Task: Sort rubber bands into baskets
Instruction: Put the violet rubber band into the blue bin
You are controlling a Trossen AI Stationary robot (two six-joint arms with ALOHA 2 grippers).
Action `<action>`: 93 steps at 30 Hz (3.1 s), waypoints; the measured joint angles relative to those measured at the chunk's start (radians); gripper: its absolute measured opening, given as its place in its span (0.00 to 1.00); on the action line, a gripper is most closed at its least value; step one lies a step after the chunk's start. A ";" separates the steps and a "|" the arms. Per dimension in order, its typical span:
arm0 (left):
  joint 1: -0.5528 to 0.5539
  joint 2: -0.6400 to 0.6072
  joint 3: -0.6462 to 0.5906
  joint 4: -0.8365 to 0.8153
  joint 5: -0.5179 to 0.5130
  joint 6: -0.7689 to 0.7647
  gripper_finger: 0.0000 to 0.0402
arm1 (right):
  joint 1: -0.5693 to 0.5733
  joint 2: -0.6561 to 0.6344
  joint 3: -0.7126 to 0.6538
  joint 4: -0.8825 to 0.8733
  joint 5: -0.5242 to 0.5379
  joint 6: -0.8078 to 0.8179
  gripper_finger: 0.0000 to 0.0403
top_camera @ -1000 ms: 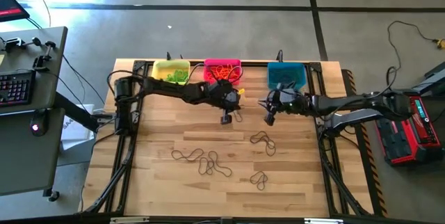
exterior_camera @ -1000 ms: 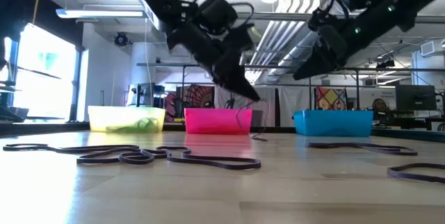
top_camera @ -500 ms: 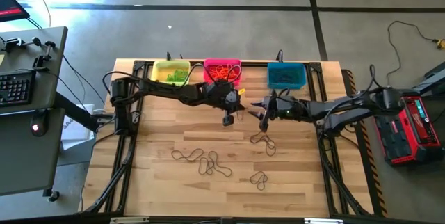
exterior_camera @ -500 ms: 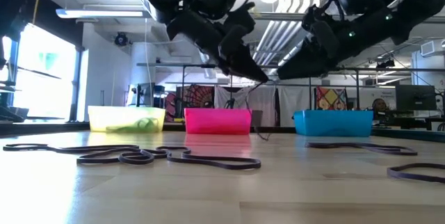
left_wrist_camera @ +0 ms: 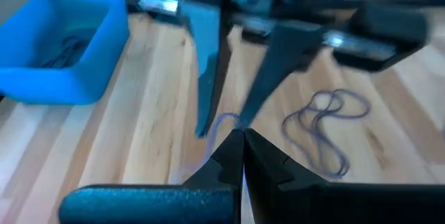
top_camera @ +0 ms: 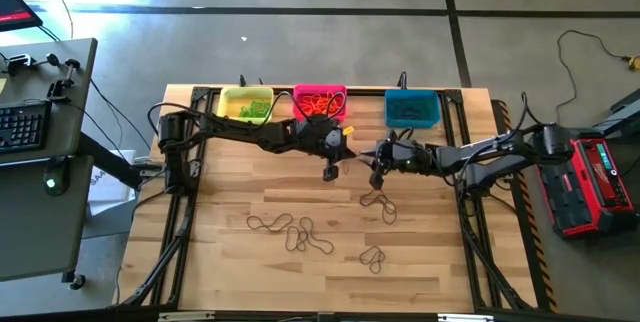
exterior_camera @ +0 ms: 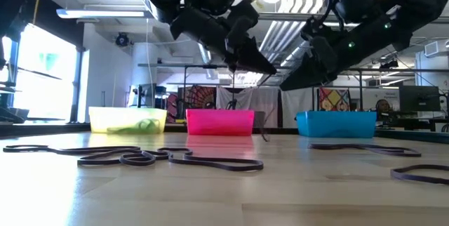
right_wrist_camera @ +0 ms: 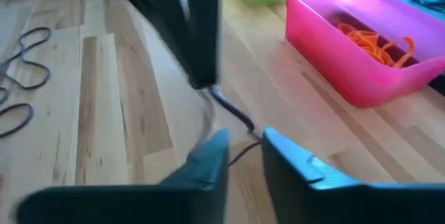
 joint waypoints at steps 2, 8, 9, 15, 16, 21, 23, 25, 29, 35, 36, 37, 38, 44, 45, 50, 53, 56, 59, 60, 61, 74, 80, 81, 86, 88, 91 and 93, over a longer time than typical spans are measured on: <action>0.000 0.000 0.000 0.020 0.033 -0.004 0.00 | -0.006 0.000 0.000 -0.009 0.000 0.005 0.10; -0.001 0.000 0.000 0.026 0.002 -0.053 0.01 | -0.031 -0.004 0.000 -0.042 0.000 0.021 0.03; -0.001 0.000 0.000 0.026 -0.033 -0.064 0.02 | -0.037 -0.009 0.000 -0.054 0.000 0.026 0.03; 0.000 0.000 0.000 0.025 -0.144 -0.074 0.15 | -0.082 -0.041 0.000 -0.101 0.044 0.052 0.01; 0.000 0.000 0.000 0.025 -0.143 -0.076 0.18 | -0.092 -0.054 0.000 -0.119 0.049 0.055 0.00; 0.000 0.001 -0.035 0.064 -0.142 -0.053 0.30 | -0.140 -0.151 0.000 -0.199 0.083 0.071 0.00; 0.000 0.001 -0.073 0.134 -0.142 -0.052 0.34 | -0.159 -0.202 0.000 -0.235 0.093 0.054 0.00; 0.000 0.001 -0.119 0.221 -0.142 -0.054 0.36 | -0.181 -0.253 0.000 -0.252 0.093 0.039 0.00; 0.004 0.002 -0.183 0.373 -0.129 -0.086 0.37 | -0.228 -0.353 0.000 -0.296 0.100 0.004 0.00; 0.004 0.002 -0.227 0.478 -0.118 -0.118 0.37 | -0.293 -0.459 0.003 -0.371 0.076 -0.030 0.00; 0.004 0.002 -0.232 0.487 -0.110 -0.123 0.37 | -0.299 -0.463 0.010 -0.400 0.050 -0.030 0.00; 0.005 0.002 -0.239 0.504 -0.097 -0.130 0.37 | -0.302 -0.463 0.020 -0.430 0.018 -0.030 0.00; 0.006 0.002 -0.244 0.510 -0.083 -0.132 0.37 | -0.304 -0.459 0.028 -0.452 -0.009 -0.030 0.00; 0.011 0.002 -0.298 0.608 -0.062 -0.138 0.37 | -0.289 -0.385 0.040 -0.498 -0.169 0.044 0.04; 0.015 0.002 -0.307 0.613 -0.058 -0.136 0.37 | -0.282 -0.367 0.040 -0.499 -0.189 0.056 0.07; 0.044 0.002 -0.340 0.622 0.014 -0.131 0.37 | -0.222 -0.251 0.039 -0.474 -0.242 0.069 0.23; 0.055 0.002 -0.365 0.674 0.081 -0.146 0.37 | -0.175 -0.166 0.040 -0.389 -0.242 0.068 0.35; 0.058 0.002 -0.392 0.744 0.121 -0.150 0.37 | -0.130 -0.068 0.065 -0.345 -0.242 0.067 0.44; 0.061 0.002 -0.416 0.782 0.151 -0.143 0.37 | -0.089 0.026 0.112 -0.340 -0.240 0.026 0.47; 0.063 0.002 -0.423 0.790 0.157 -0.134 0.37 | -0.078 0.055 0.129 -0.340 -0.233 0.012 0.48; 0.066 0.002 -0.431 0.790 0.159 -0.125 0.37 | -0.069 0.083 0.149 -0.344 -0.223 -0.003 0.48; 0.082 0.002 -0.488 0.794 0.195 -0.122 0.37 | -0.090 0.365 0.436 -0.665 -0.265 -0.129 0.48; 0.082 0.002 -0.488 0.789 0.195 -0.121 0.37 | -0.103 0.460 0.545 -0.767 -0.279 -0.259 0.42; 0.082 0.002 -0.488 0.786 0.194 -0.121 0.37 | -0.106 0.475 0.561 -0.783 -0.286 -0.268 0.40; 0.082 0.002 -0.488 0.776 0.194 -0.116 0.37 | -0.124 0.523 0.613 -0.855 -0.325 -0.310 0.26; 0.082 0.002 -0.488 0.776 0.194 -0.116 0.37 | -0.125 0.534 0.623 -0.868 -0.331 -0.325 0.19; 0.082 0.002 -0.488 0.776 0.194 -0.116 0.37 | -0.125 0.544 0.634 -0.892 -0.338 -0.351 0.08; 0.082 0.002 -0.488 0.776 0.194 -0.117 0.37 | -0.125 0.547 0.644 -0.917 -0.352 -0.369 0.02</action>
